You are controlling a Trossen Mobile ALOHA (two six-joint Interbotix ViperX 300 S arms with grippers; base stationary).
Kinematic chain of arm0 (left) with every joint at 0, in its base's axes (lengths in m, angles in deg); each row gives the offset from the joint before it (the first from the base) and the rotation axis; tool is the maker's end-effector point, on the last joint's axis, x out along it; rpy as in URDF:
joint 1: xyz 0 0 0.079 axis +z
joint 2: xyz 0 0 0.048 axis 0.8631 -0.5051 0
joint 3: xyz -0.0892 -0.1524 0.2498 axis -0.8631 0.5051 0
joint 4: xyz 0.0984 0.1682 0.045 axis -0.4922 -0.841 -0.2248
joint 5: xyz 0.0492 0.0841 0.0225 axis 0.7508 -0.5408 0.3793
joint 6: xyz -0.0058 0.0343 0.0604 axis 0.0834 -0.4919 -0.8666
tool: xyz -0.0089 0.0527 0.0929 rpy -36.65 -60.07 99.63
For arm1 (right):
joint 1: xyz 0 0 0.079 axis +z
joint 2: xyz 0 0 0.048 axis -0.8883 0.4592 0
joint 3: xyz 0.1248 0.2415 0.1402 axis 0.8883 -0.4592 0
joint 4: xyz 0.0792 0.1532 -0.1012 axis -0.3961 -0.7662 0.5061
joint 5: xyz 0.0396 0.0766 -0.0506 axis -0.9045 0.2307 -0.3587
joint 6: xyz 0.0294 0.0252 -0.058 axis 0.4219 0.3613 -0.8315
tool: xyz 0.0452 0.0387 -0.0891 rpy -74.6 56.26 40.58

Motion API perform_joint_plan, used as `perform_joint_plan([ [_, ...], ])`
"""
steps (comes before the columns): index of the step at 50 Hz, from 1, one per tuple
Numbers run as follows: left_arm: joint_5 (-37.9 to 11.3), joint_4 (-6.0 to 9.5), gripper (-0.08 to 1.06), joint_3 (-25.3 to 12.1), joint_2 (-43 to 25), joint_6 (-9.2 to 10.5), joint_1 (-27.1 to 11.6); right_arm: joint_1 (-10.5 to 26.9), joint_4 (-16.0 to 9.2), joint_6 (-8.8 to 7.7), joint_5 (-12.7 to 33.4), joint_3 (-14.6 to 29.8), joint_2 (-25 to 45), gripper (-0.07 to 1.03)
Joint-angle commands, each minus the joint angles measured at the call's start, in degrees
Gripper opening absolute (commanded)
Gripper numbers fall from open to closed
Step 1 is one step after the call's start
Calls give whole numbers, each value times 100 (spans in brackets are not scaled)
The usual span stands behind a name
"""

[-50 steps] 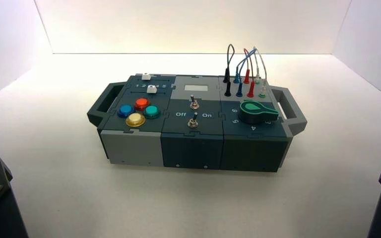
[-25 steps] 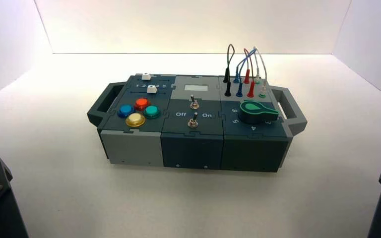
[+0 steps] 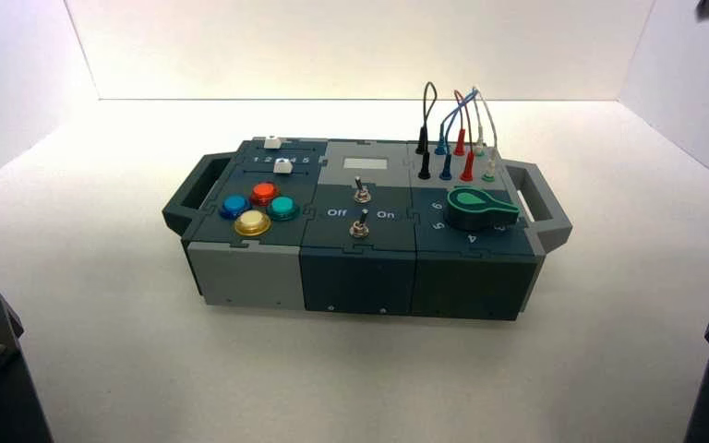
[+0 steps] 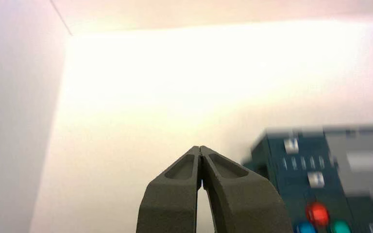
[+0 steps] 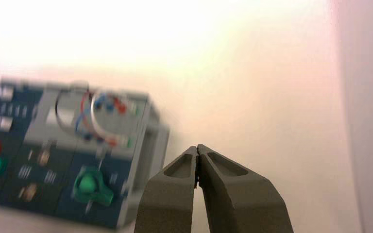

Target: Turn the knob to position 4.

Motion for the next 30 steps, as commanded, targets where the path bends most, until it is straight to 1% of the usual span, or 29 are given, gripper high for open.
perform_joint_plan([
  [1, -598, -9, -3, -378, -536, -44, -290, 211, -237, -9, 624, 642, 457, -2],
  [2, -747, -9, -3, -413, -589, -70, -343, 220, -255, -9, 703, 686, 492, -2],
  [5, -1037, -9, -3, -510, -703, -132, -457, 308, -369, -9, 1125, 940, 642, -2],
  [6, -1125, -9, -3, -545, -729, -149, -519, 316, -387, -9, 1187, 984, 659, -2],
  [9, -1336, -9, -3, -633, -782, -167, -633, 360, -492, -18, 1617, 1160, 765, -2],
  [10, -1406, -9, -3, -677, -800, -176, -668, 360, -501, -26, 1688, 1187, 791, -2],
  [13, -1556, -9, -3, -782, -826, -176, -712, 369, -563, -132, 2136, 1336, 932, -2],
  [16, -1626, -9, -3, -853, -817, -202, -721, 369, -633, -229, 2496, 1389, 1037, -2],
  [19, -1626, -9, -3, -888, -800, -255, -721, 378, -694, -308, 2760, 1389, 1099, -2],
  [23, -1617, -9, -3, -896, -791, -299, -721, 378, -765, -396, 2892, 1345, 1107, -2],
  [30, -1626, -9, -3, -888, -800, -316, -721, 387, -800, -422, 2900, 1213, 1125, -2],
])
